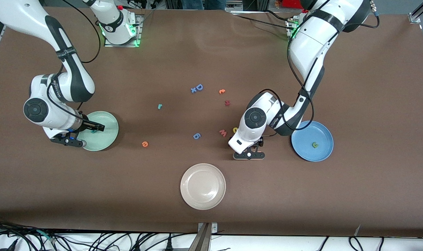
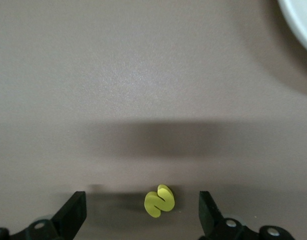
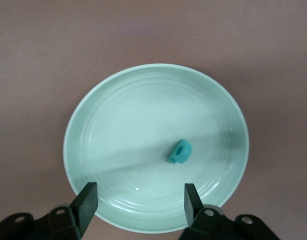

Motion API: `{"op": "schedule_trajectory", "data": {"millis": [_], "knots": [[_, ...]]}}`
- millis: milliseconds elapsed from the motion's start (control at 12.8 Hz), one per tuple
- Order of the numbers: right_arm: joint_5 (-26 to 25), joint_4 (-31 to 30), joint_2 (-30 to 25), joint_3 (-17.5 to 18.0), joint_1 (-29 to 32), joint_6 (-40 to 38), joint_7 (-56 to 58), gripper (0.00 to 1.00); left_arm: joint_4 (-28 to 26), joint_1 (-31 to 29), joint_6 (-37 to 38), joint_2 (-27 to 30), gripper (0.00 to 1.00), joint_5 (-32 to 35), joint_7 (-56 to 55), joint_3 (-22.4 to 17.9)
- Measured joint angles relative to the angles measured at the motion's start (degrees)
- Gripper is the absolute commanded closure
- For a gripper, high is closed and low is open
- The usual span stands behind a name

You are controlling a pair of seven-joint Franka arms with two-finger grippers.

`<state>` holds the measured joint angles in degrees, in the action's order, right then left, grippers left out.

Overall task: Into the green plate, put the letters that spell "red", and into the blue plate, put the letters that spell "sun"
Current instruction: 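Grasp the yellow 2 with the left gripper while the right gripper grasps the orange e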

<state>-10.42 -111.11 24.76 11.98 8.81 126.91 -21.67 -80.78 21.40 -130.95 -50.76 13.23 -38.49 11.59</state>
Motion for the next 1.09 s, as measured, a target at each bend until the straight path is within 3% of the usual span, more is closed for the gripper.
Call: {"op": "schedule_trajectory", "data": {"millis": [156, 468, 1091], "knots": [[0.00, 1.38, 1.09, 0.10, -2.76, 0.71, -5.11, 0.22, 0.00, 0.01, -0.25, -0.48, 0.14, 0.00, 0.00, -0.04], [0.00, 7.71, 5.88, 0.23, -8.10, 0.88, -14.44, 0.22, 0.18, 0.01, -0.44, -0.55, 0.47, 0.04, 0.00, -0.14], [0.00, 20.79, 17.34, 0.21, -14.93, 0.95, -23.49, 0.23, 0.18, -0.06, -0.43, -0.56, 0.45, -0.82, -0.89, -0.13]]}}
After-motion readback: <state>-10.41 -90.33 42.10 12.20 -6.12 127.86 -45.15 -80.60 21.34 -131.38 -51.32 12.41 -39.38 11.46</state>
